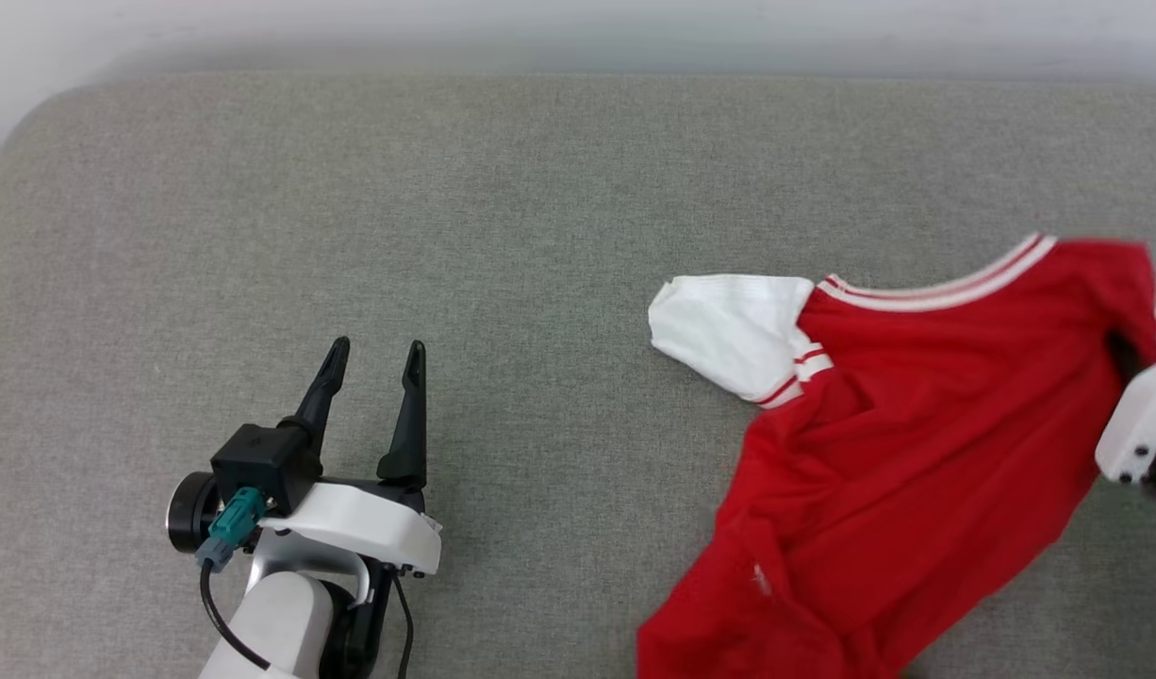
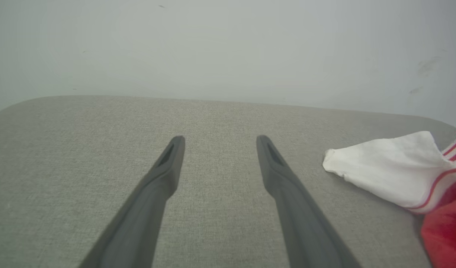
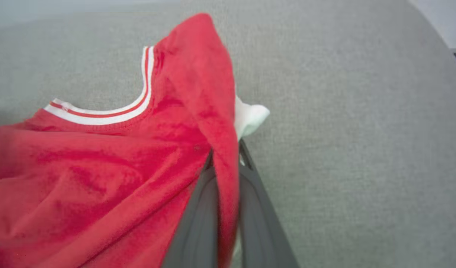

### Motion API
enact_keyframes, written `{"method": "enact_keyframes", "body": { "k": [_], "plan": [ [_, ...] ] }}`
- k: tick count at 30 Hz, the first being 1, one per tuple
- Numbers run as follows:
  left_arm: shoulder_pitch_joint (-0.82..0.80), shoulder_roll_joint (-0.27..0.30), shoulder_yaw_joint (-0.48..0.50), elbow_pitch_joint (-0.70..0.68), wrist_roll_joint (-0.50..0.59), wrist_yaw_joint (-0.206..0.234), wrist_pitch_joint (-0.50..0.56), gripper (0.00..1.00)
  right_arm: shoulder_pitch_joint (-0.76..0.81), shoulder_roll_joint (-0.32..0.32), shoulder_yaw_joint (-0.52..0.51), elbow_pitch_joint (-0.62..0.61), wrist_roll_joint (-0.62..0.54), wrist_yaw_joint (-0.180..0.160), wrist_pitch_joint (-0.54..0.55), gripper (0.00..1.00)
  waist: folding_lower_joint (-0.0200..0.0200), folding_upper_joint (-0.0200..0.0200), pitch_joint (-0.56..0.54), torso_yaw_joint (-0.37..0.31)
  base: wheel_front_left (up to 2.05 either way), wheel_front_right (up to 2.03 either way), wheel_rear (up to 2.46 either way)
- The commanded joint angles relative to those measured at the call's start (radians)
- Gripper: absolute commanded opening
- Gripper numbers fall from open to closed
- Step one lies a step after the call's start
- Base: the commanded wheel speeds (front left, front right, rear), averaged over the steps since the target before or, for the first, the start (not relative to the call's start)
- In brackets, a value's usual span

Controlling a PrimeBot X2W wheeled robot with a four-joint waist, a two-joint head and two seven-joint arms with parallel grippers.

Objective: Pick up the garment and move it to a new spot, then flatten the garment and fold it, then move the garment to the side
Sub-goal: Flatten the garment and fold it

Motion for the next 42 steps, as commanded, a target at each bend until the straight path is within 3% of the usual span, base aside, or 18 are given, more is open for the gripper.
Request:
{"method": "enact_keyframes", "body": {
  "k": [1, 6, 12, 13, 14, 19, 27, 32, 42],
  "plan": [
    [-0.011, -0.003, 0.002, 0.003, 0.001, -0.003, -0.005, 1.00, -0.021, 0.007, -0.001, -0.030, -0.038, -0.001, -0.011, 0.00, 0.0000, 0.0000, -0.002, -0.004, 0.00, 0.00, 0.00],
    [-0.009, -0.007, -0.004, 0.002, 0.003, -0.008, -0.006, 1.00, -0.028, 0.070, 0.092, -0.090, -0.124, -0.001, 0.006, 0.00, 0.0000, 0.0000, -0.001, -0.010, 0.00, 0.00, 0.00],
    [-0.017, -0.011, -0.009, 0.004, 0.003, -0.014, -0.007, 1.00, 0.024, 0.146, 0.203, -0.036, -0.109, -0.001, 0.004, 0.03, 0.0000, 0.0000, 0.006, -0.008, 0.00, 0.00, 0.00],
    [-0.018, -0.012, -0.011, 0.004, 0.003, -0.016, -0.007, 1.00, 0.030, 0.156, 0.205, -0.024, -0.098, -0.001, -0.007, 0.38, 0.0000, 0.0000, 0.008, -0.007, 0.00, 0.00, 0.00],
    [-0.018, -0.013, -0.011, 0.005, 0.004, -0.018, -0.007, 1.00, 0.033, 0.160, 0.206, -0.016, -0.095, -0.001, -0.025, 1.00, 0.0000, 0.0000, 0.009, -0.005, 0.00, 0.00, 0.00],
    [-0.016, -0.012, -0.006, 0.009, 0.003, -0.019, -0.007, 1.00, 0.051, 0.172, 0.200, -0.022, -0.059, -0.001, -0.171, 1.00, 0.0000, 0.0000, 0.008, -0.005, 0.00, 0.00, 0.00],
    [0.014, -0.013, 0.004, 0.021, -0.003, -0.011, -0.007, 1.00, 0.118, 0.186, 0.179, -0.135, -0.039, -0.001, -0.403, 1.00, 0.0000, 0.0000, -0.039, -0.024, 0.00, 0.00, 0.00],
    [0.028, -0.013, 0.005, 0.021, -0.001, -0.007, -0.006, 1.00, 0.191, 0.200, 0.138, -0.200, -0.031, -0.001, -0.416, 1.00, 0.0000, 0.0000, -0.072, -0.033, 0.00, 0.00, 0.00],
    [0.053, -0.007, 0.008, 0.013, -0.005, 0.002, -0.006, 1.00, 0.315, 0.220, 0.041, -0.291, -0.032, -0.001, -0.342, 1.00, 0.0000, 0.0000, -0.104, -0.054, 0.00, 0.00, 0.00]
  ]
}}
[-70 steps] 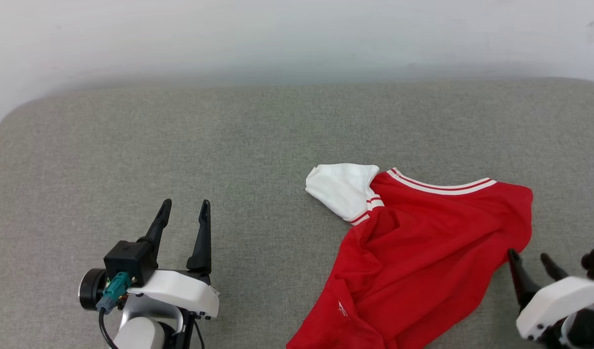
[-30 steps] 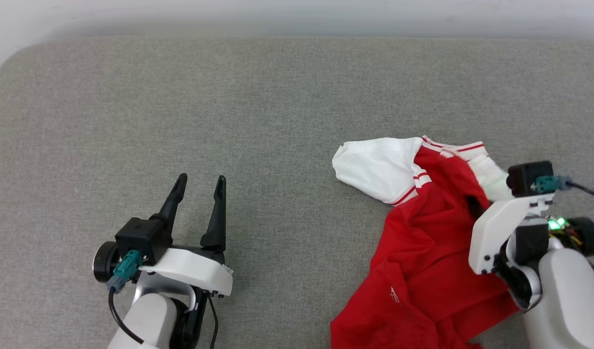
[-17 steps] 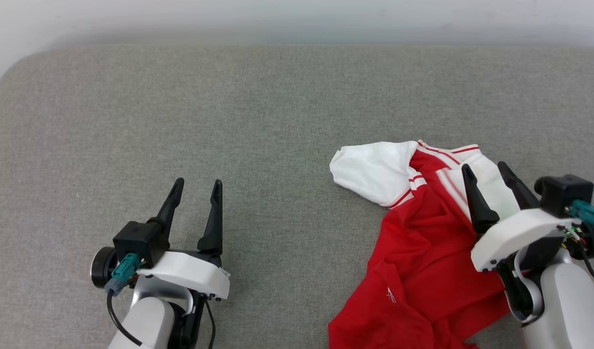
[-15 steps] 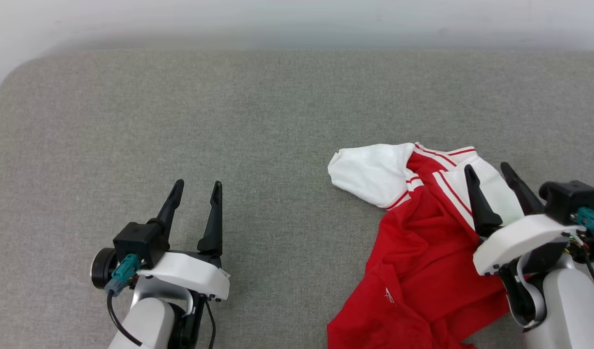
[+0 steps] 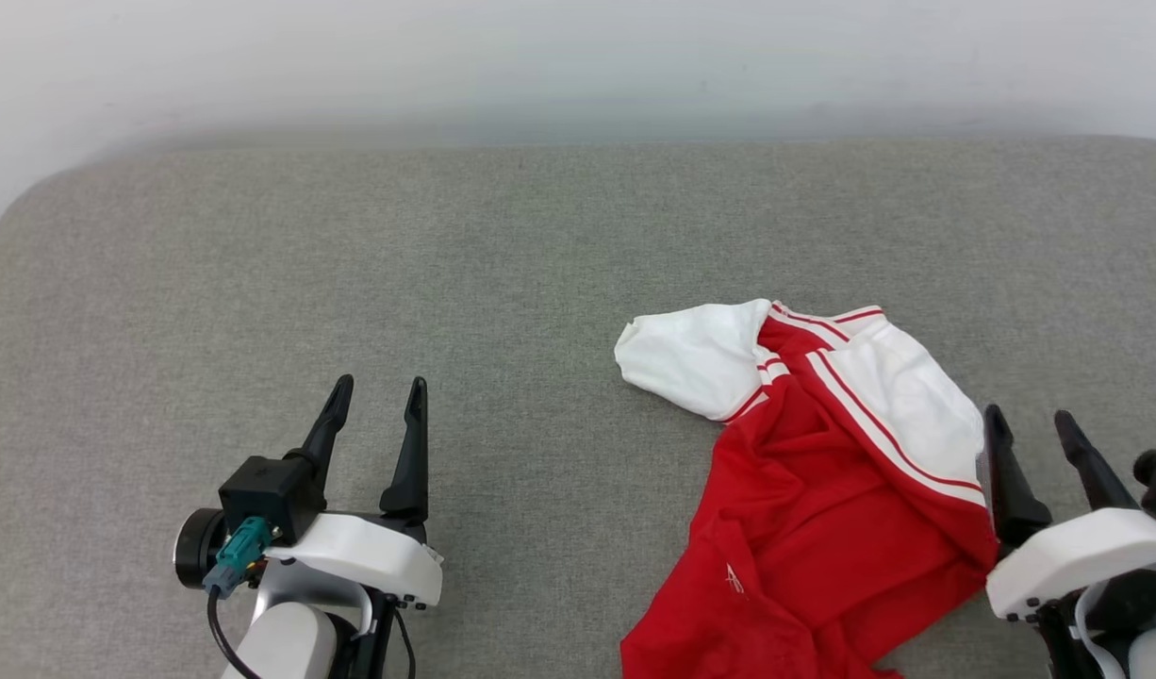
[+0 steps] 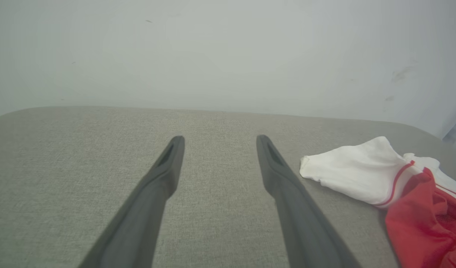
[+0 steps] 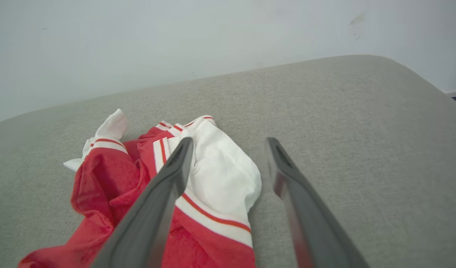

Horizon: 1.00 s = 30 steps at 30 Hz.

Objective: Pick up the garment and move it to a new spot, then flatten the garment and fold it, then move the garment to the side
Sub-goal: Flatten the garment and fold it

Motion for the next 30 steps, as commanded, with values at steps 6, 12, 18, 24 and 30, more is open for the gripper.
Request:
{"method": "enact_keyframes", "body": {
  "k": [6, 12, 18, 24, 30],
  "plan": [
    [-0.030, 0.008, -0.021, -0.008, -0.001, -0.009, 0.038, 1.00, 0.038, 0.008, -0.013, -0.066, -0.005, -0.001, 0.009, 1.00, 0.0001, 0.0000, -0.005, -0.030, 0.00, 0.00, 0.00],
    [-0.120, 0.005, -0.085, 0.007, 0.003, -0.046, 0.168, 1.00, 0.064, 0.009, 0.024, -0.129, 0.018, -0.001, 0.008, 1.00, 0.0001, 0.0000, -0.012, -0.090, 0.00, 0.00, 0.00],
    [-0.234, 0.011, -0.142, 0.072, -0.003, -0.090, 0.342, 1.00, 0.081, 0.009, 0.076, -0.172, 0.038, -0.001, -0.003, 1.00, 0.0001, 0.0000, -0.003, -0.172, 0.00, 0.00, 0.00],
    [-0.362, 0.027, -0.162, 0.206, -0.017, -0.119, 0.507, 1.00, 0.075, 0.009, 0.115, -0.189, 0.069, -0.001, -0.026, 1.00, 0.0001, 0.0000, 0.057, -0.242, 0.00, 0.00, 0.00],
    [-0.482, 0.058, -0.189, 0.367, 0.002, -0.136, 0.623, 1.00, 0.049, 0.009, 0.146, -0.159, 0.096, -0.001, -0.061, 1.00, 0.0001, 0.0000, 0.125, -0.291, 0.00, 0.00, 0.00]
  ]
}}
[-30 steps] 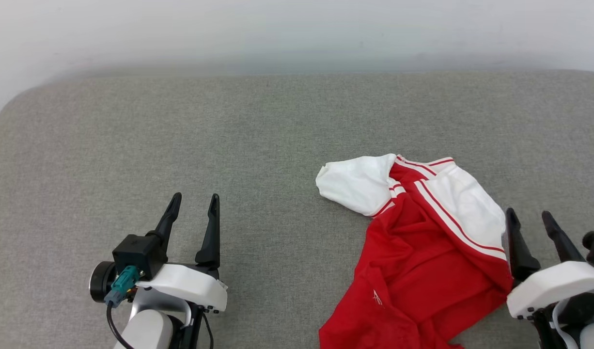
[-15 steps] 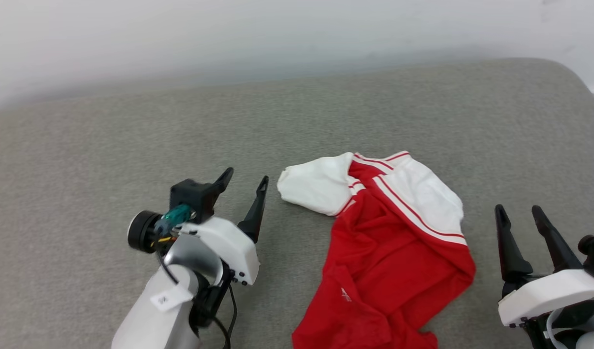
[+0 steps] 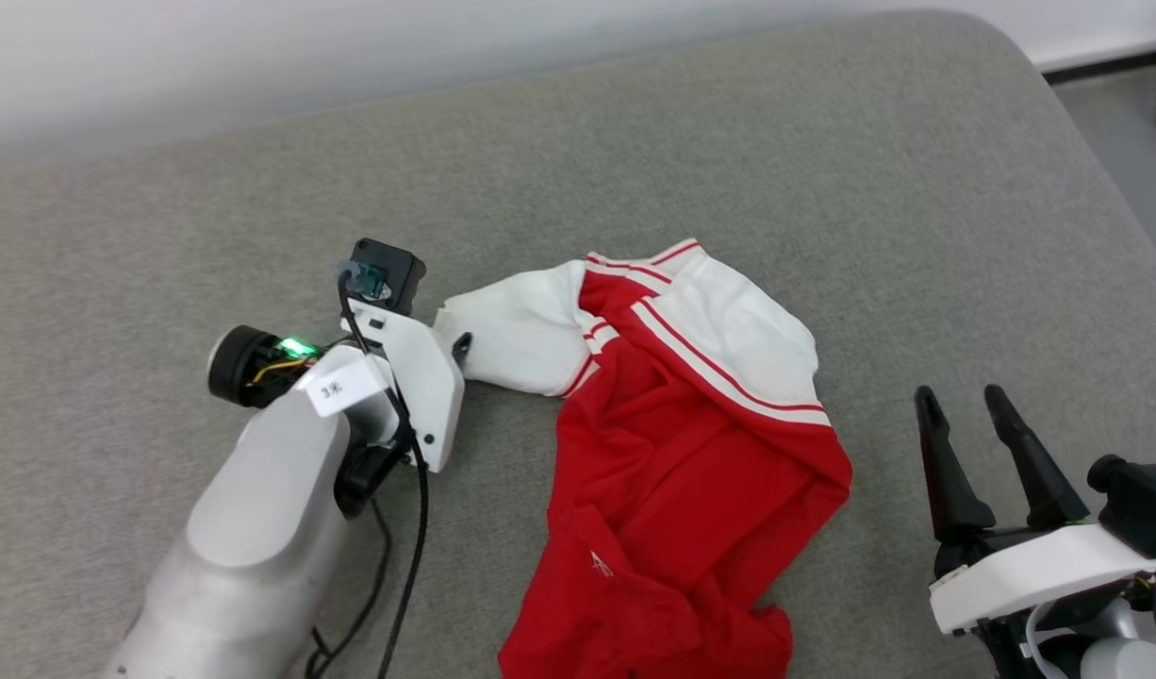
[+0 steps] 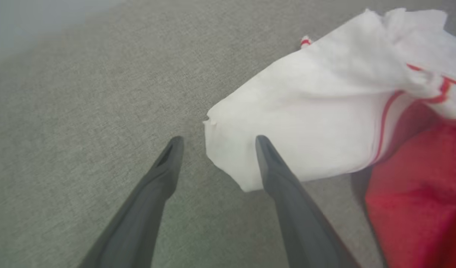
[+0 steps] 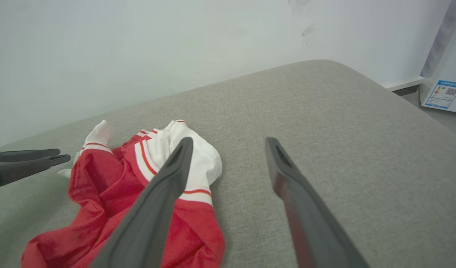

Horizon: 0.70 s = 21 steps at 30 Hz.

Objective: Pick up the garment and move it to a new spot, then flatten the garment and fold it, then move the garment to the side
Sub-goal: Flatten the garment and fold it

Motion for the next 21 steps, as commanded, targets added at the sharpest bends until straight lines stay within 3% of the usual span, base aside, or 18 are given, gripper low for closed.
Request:
{"method": "enact_keyframes", "body": {
  "k": [1, 9, 10, 11, 21],
  "plan": [
    [-0.022, 0.007, -0.007, 0.021, 0.004, -0.009, 0.013, 1.00, -0.018, 0.003, 0.007, 0.006, 0.004, -0.001, -0.010, 1.00, -0.0001, 0.0000, 0.034, -0.033, 0.00, 0.00, 0.00],
    [-0.078, 0.022, -0.120, 0.186, 0.022, -0.044, 0.160, 1.00, -0.040, 0.003, 0.015, 0.055, 0.035, -0.001, -0.049, 1.00, -0.0001, 0.0000, 0.070, -0.052, 0.00, 0.00, 0.00],
    [-0.081, 0.023, -0.134, 0.191, 0.019, -0.048, 0.164, 0.45, -0.041, 0.003, 0.015, 0.060, 0.036, -0.001, -0.051, 1.00, -0.0001, 0.0000, 0.071, -0.052, 0.00, 0.00, 0.00],
    [-0.087, 0.024, -0.145, 0.189, 0.015, -0.049, 0.156, 0.02, -0.041, 0.003, 0.014, 0.065, 0.038, -0.001, -0.053, 1.00, -0.0001, 0.0000, 0.071, -0.050, 0.00, 0.00, 0.00],
    [-0.089, 0.114, -0.110, 0.029, -0.008, -0.036, -0.055, 0.00, -0.030, 0.003, -0.038, 0.082, 0.025, -0.001, -0.042, 1.00, -0.0001, 0.0000, 0.023, 0.018, 0.00, 0.00, 0.00]
  ]
}}
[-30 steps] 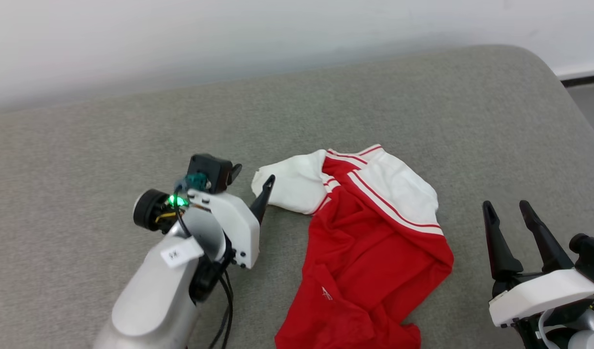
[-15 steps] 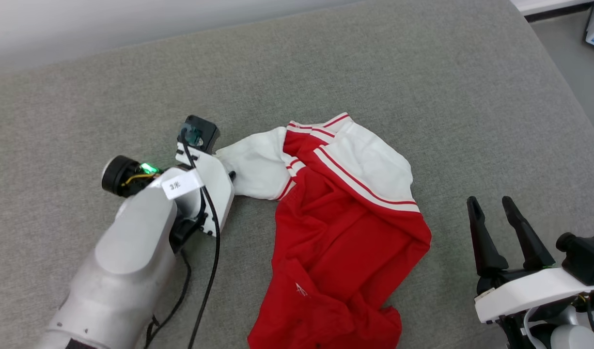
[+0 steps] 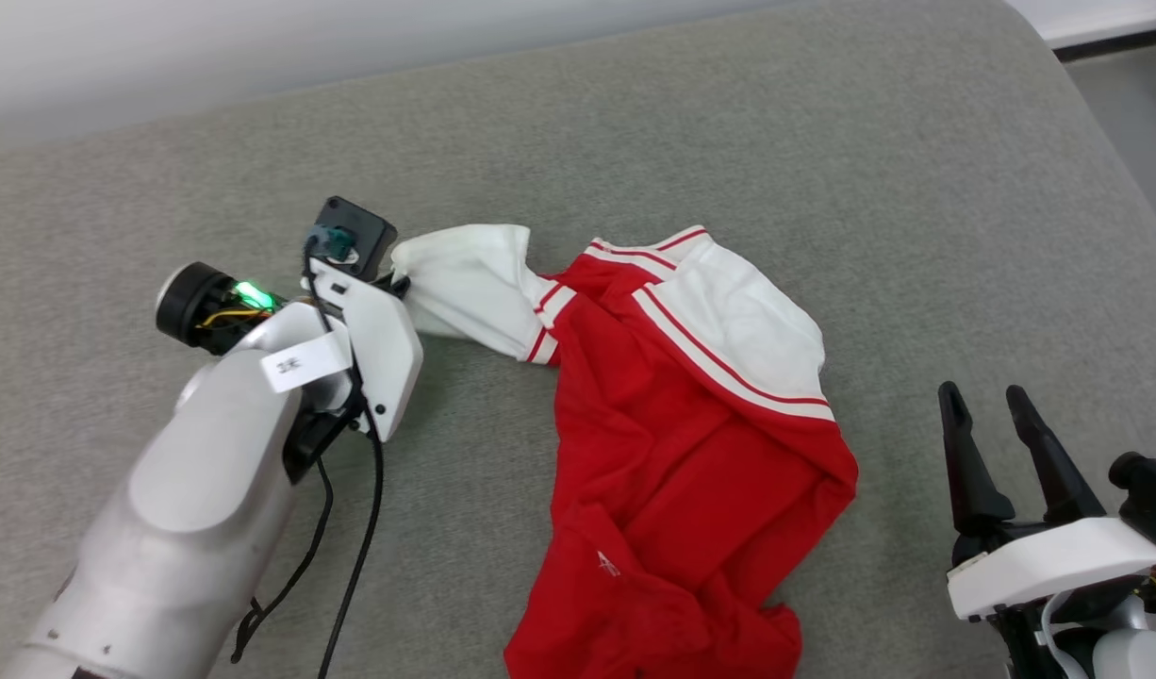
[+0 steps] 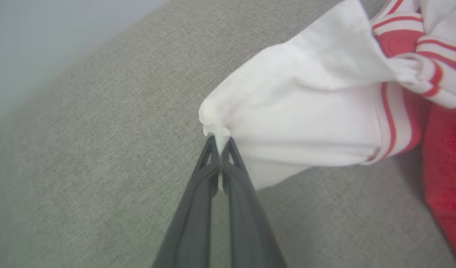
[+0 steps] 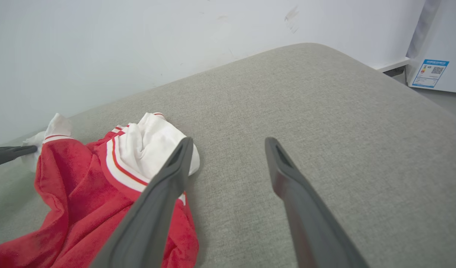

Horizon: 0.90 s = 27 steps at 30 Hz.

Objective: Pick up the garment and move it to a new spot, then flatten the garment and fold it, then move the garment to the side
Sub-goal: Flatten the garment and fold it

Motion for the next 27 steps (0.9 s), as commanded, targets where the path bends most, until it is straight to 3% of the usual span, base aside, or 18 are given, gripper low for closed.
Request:
{"method": "enact_keyframes", "body": {
  "k": [1, 6, 13, 19, 27],
  "plan": [
    [0.026, 0.016, 0.009, -0.032, -0.005, 0.008, -0.017, 0.00, 0.006, 0.002, -0.010, -0.005, -0.006, -0.001, 0.004, 1.00, -0.0001, 0.0000, -0.021, 0.030, 0.00, 0.00, 0.00],
    [0.120, 0.085, 0.051, -0.191, -0.021, 0.052, -0.054, 0.00, 0.018, 0.002, -0.042, -0.025, -0.019, -0.001, 0.030, 1.00, -0.0001, 0.0000, -0.047, 0.087, 0.00, 0.00, 0.00],
    [0.375, 0.135, 0.136, -0.369, -0.100, 0.166, -0.087, 0.00, 0.038, 0.002, -0.060, -0.048, -0.032, -0.001, 0.071, 1.00, -0.0001, 0.0000, -0.073, 0.135, 0.00, 0.00, 0.00],
    [0.570, 0.099, 0.186, -0.371, -0.188, 0.221, -0.144, 0.00, 0.047, 0.002, -0.068, -0.061, -0.038, -0.001, 0.095, 1.00, -0.0001, 0.0000, -0.082, 0.154, 0.00, 0.00, 0.00],
    [0.651, 0.020, 0.187, -0.295, -0.230, 0.219, -0.252, 0.00, 0.055, 0.002, -0.068, -0.069, -0.049, -0.001, 0.119, 1.00, -0.0001, 0.0000, -0.112, 0.159, 0.00, 0.00, 0.00]
  ]
}}
